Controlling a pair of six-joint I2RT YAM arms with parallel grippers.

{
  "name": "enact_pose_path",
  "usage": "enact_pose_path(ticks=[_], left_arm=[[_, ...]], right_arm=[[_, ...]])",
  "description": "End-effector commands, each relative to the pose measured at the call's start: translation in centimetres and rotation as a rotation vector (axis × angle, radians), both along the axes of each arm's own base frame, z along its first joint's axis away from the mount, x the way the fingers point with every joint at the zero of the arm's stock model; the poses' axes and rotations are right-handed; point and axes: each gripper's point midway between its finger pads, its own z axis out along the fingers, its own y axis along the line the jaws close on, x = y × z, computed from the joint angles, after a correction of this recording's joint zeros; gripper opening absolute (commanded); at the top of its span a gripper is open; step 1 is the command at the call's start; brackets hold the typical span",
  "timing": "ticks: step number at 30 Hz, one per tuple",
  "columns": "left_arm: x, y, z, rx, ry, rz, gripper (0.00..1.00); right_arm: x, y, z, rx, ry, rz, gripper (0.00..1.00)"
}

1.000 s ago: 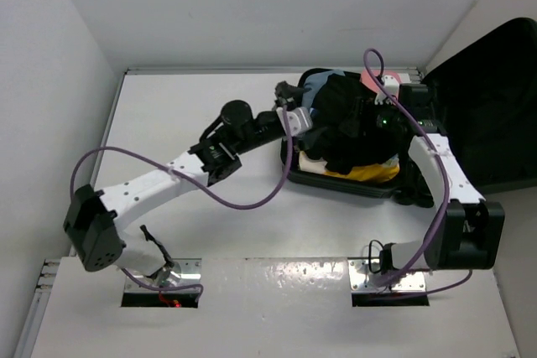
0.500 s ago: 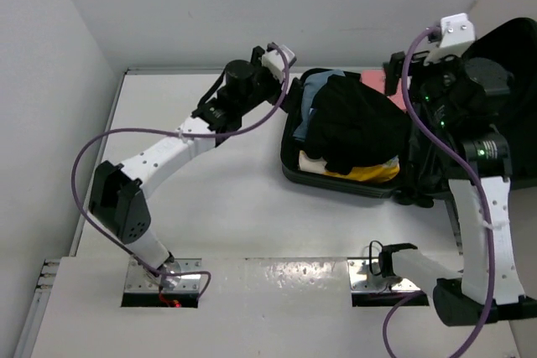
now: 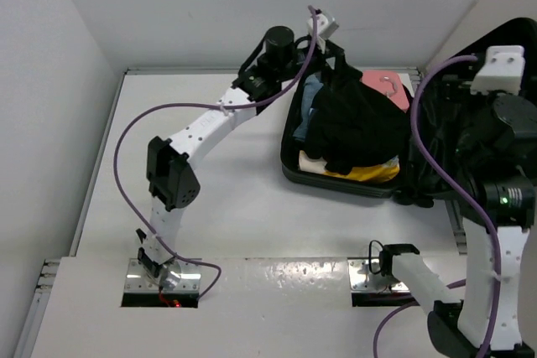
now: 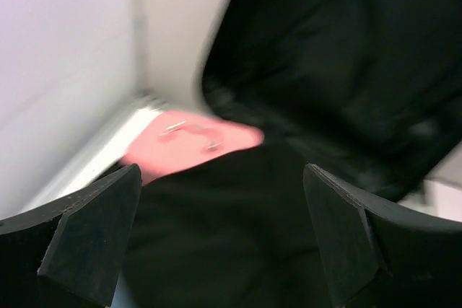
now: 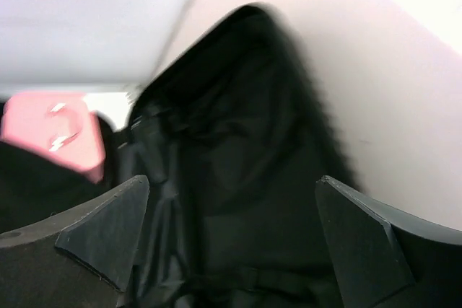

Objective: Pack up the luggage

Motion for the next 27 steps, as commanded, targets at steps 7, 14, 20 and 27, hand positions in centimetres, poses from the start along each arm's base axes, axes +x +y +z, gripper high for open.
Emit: enact_pose_path(ticks=[7, 14, 20, 27], left_arm=[[-5.3, -5.8, 1.1, -0.089, 0.068, -0.169, 0.99], [-3.0, -4.2, 0.8, -0.078, 0.069, -0.082, 0.99], [-0.9, -2.7, 1.3, -0.078, 0.031, -0.016, 0.99], [0.7, -2.4, 0.1, -0.052, 0.032, 0.007, 0.99]], right_arm=[[-3.4, -4.2, 1.5, -0.154, 0.069, -0.253, 1.00], [-2.4, -5.3, 1.5, -0.217, 0.147, -0.328, 1.00], [0.4, -4.9, 2.3, -0.195, 0.205, -0.291, 1.00], [2.2, -7.7, 6.3, -0.244, 0.215, -0.342, 1.00]])
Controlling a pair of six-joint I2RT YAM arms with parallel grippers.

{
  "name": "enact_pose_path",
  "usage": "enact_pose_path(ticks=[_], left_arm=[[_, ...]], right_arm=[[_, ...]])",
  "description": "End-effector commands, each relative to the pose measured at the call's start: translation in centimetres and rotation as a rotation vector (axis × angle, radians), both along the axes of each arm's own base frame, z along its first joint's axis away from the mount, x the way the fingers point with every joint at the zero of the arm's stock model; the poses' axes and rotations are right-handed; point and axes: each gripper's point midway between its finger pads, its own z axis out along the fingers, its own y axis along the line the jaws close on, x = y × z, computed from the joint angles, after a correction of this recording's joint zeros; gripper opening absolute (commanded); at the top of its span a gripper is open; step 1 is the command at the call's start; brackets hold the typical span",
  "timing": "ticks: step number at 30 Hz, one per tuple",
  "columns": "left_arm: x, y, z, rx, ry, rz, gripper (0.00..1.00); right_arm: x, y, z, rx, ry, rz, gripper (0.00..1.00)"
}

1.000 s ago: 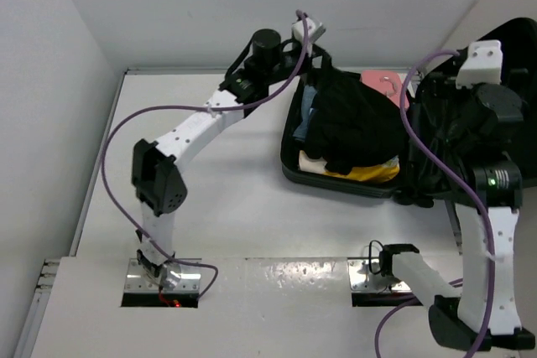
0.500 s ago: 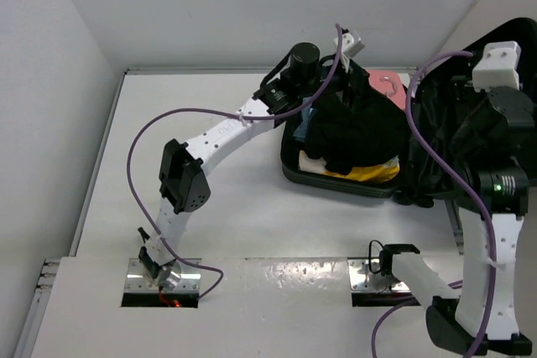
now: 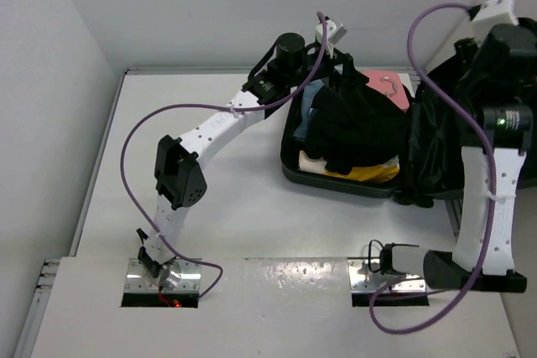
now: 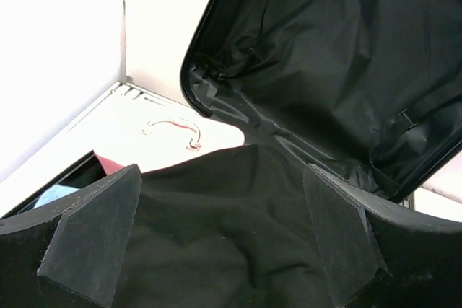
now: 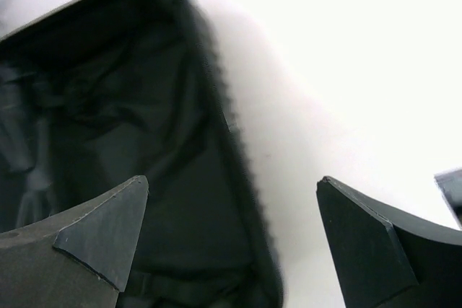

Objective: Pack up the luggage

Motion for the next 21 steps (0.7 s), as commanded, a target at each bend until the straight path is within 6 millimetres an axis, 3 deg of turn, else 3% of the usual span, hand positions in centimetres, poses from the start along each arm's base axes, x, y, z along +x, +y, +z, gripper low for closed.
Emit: enact_pose_path(ticks=[1, 2, 5, 6, 13, 18, 21], left_arm=[[0.8, 0.6, 2.0, -0.031, -0.051, 0.020, 0.99], [1.3, 1.1, 2.5, -0.037, -0.058, 0.031, 0.99], [2.2, 1.1, 1.5, -0.029, -0.051, 0.040, 0.99], [2.1, 1.2, 2.0, -0.036, -0.059, 0.040, 0.99], [3.0, 0.9, 1.5, -0.048, -0.049, 0.039, 0.99], [3.6, 1.2, 1.6, -0.054, -0.056, 0.048, 0.99], [3.6, 1.2, 1.6, -0.054, -0.056, 0.048, 0.99]], right_arm=[[0.8, -3.2, 1.3, 0.009, 0.013, -0.076, 1.00], [0.2, -3.9, 2.4, 0.014, -0.006, -0.090, 1.00], [1.1, -4.9, 1.8, 0.012, 0.029, -0.106, 1.00], [1.1, -5.3, 1.4, 0.018, 0.038, -0.112, 1.00], [0.1, -8.4, -5.8, 0.216, 0.165, -0.167, 1.00], [-1.8, -11.4, -8.2, 0.284, 0.178, -0.237, 1.00], [-2.3, -12.7, -9.6, 0.327, 0.190, -0.247, 0.92]])
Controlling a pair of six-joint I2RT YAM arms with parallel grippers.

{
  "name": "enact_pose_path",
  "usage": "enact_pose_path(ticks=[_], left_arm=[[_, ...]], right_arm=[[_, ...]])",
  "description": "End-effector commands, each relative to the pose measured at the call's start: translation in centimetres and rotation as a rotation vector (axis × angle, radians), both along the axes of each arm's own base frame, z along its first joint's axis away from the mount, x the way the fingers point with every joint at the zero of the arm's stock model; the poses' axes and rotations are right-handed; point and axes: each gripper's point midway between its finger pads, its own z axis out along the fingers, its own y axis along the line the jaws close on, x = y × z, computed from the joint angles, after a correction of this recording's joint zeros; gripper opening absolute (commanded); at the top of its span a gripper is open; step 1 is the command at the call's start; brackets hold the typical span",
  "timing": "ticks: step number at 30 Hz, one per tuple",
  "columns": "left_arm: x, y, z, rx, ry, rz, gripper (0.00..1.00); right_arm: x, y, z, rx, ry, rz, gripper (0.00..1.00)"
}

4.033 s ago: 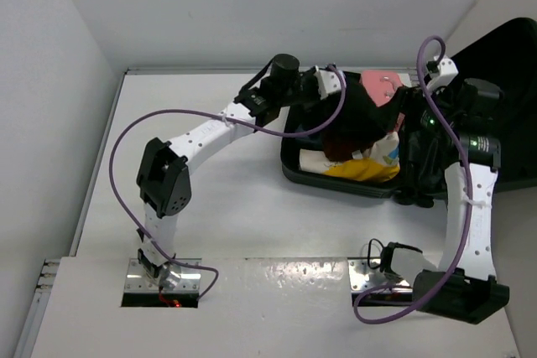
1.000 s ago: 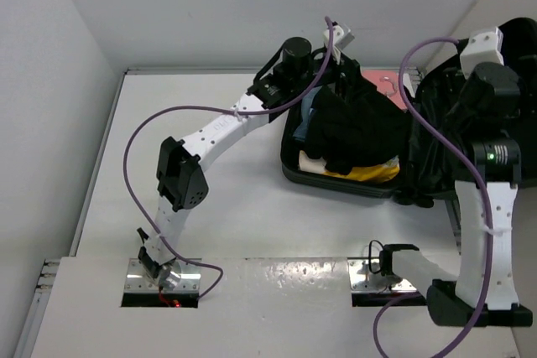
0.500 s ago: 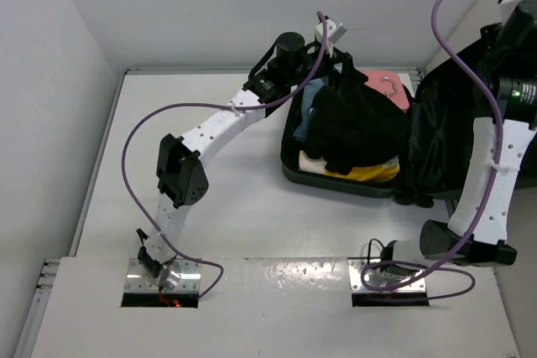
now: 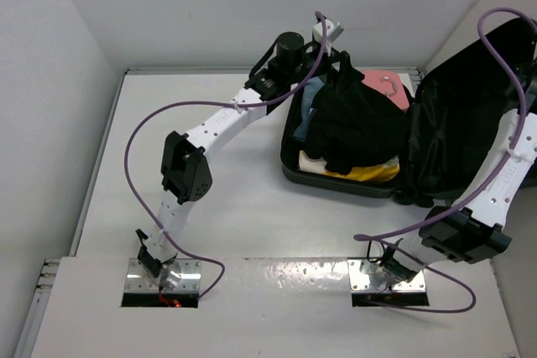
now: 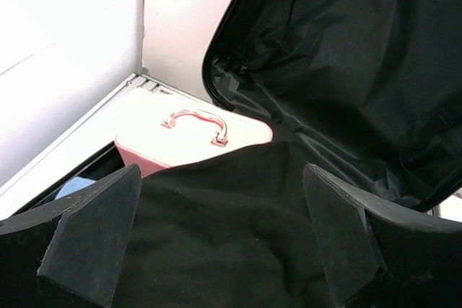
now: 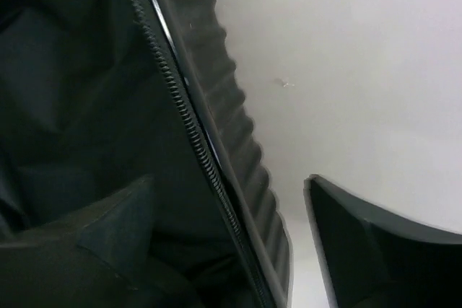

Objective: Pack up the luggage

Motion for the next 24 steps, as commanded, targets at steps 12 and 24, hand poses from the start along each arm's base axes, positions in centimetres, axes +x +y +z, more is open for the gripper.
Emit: enact_pose_path(ticks=[12, 24], left_arm=[[3.1, 3.6, 3.4, -0.057, -0.030, 0.107, 0.99], [6.8, 10.6, 1.3, -0.095, 0.154, 0.213, 0.99]], right_arm=[[2.7, 2.5, -1.1, 0.111, -0.079, 0.135, 0.00], [12.4, 19.5, -0.3, 0.049, 0.013, 0.560, 0.02]])
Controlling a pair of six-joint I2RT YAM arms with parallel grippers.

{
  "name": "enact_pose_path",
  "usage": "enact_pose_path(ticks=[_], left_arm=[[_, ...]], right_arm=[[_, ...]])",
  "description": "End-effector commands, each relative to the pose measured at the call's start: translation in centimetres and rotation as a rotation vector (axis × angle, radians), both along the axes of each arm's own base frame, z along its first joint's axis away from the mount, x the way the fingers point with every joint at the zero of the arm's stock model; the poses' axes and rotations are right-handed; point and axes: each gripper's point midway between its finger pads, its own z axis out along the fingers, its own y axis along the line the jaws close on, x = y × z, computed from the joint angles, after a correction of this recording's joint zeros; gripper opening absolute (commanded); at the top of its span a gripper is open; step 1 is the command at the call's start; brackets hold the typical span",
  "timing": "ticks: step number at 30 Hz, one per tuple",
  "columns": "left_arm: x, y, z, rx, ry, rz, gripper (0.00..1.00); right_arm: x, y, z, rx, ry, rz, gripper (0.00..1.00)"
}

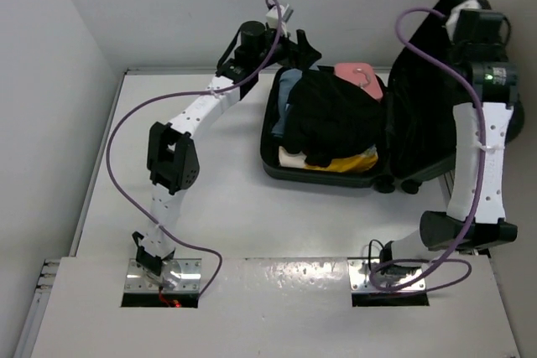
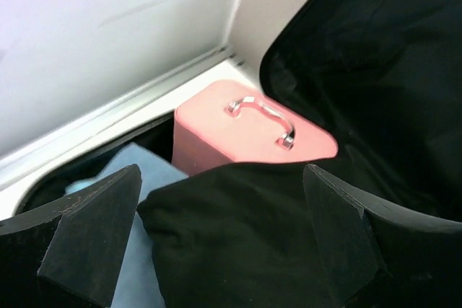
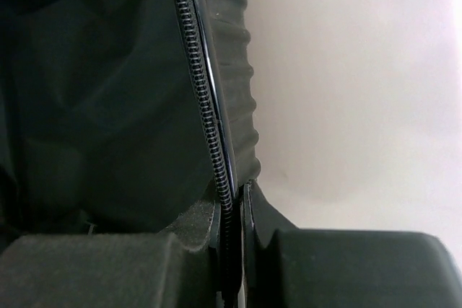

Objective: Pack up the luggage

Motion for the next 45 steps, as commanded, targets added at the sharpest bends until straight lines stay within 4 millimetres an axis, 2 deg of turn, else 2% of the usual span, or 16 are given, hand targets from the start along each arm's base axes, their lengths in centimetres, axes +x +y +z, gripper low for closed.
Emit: enact_pose_path(ticks=[1, 8, 9, 11, 13, 14, 15, 19, 21, 27, 31, 35, 36, 37, 39, 45], left_arm=[[-1.2, 2.2, 4.2, -0.058, -0.029, 0.023, 0.99], [-1.0, 6.5, 4.3, -0.051, -0.017, 0.114, 0.99], [-0.6, 7.5, 2.9, -0.037, 0.011, 0.150, 0.99], [-1.3, 8.8, 4.4, -0.057, -0.026, 0.171, 0.99], [-0.9, 11.4, 3.1, -0.055, -0.004, 0.226, 0.99], [-1.4, 12.7, 5.2, -0.083, -0.059, 0.249, 0.99], [-0.5, 15.1, 4.3, -0.088, -0.043, 0.314, 0.99], [1.5, 24.4, 5.7, -0.130, -0.036, 0.611, 0.99], [1.6, 29.1, 6.0, -0.055, -0.064, 0.797, 0.99], [1.4, 36.1, 3.3, 0.137, -0.051, 1.084, 0.99], [1.8, 37.4, -0.3, 0.207, 0.009, 1.079, 0.99], [4.6, 38.8, -4.8, 0.273, 0.081, 1.054, 0.99], [5.1, 39.1, -6.6, 0.304, 0.138, 1.033, 0.99], [6.3, 39.6, -9.9, 0.335, 0.210, 1.027, 0.99], [7.6, 39.5, -10.4, 0.337, 0.229, 0.925, 0.99], [5.9, 36.5, -19.1, 0.435, 0.426, 0.722, 0.89]], right_arm=[[6.3, 9.3, -2.6, 0.203, -0.065, 0.300, 0.02], [7.7, 26.3, -5.2, 0.293, 0.064, 0.652, 0.18], [7.4, 31.0, -6.1, 0.311, 0.099, 0.758, 0.31], [8.0, 34.8, -5.8, 0.312, 0.082, 0.837, 0.41], [8.2, 41.3, -5.7, 0.272, 0.041, 0.972, 0.70], [8.4, 42.5, -4.5, 0.266, -0.007, 0.997, 0.81], [8.0, 46.2, -3.7, 0.239, -0.055, 1.086, 0.89], [8.0, 51.3, 1.6, 0.294, -0.294, 1.210, 0.97], [7.4, 51.5, 5.7, 0.429, -0.445, 1.251, 0.97], [7.8, 47.3, 9.9, 0.595, -0.643, 1.168, 0.99], [12.0, 38.2, 10.0, 0.587, -0.717, 0.905, 0.92], [15.6, 24.1, 4.5, 0.653, -0.706, 0.515, 0.78], [16.2, 22.9, 0.2, 0.659, -0.618, 0.452, 0.75], [16.2, 22.0, -0.8, 0.677, -0.598, 0.429, 0.72], [16.2, 18.7, -5.0, 0.705, -0.521, 0.312, 0.67], [16.3, 12.4, -14.8, 0.824, -0.359, 0.104, 0.59]])
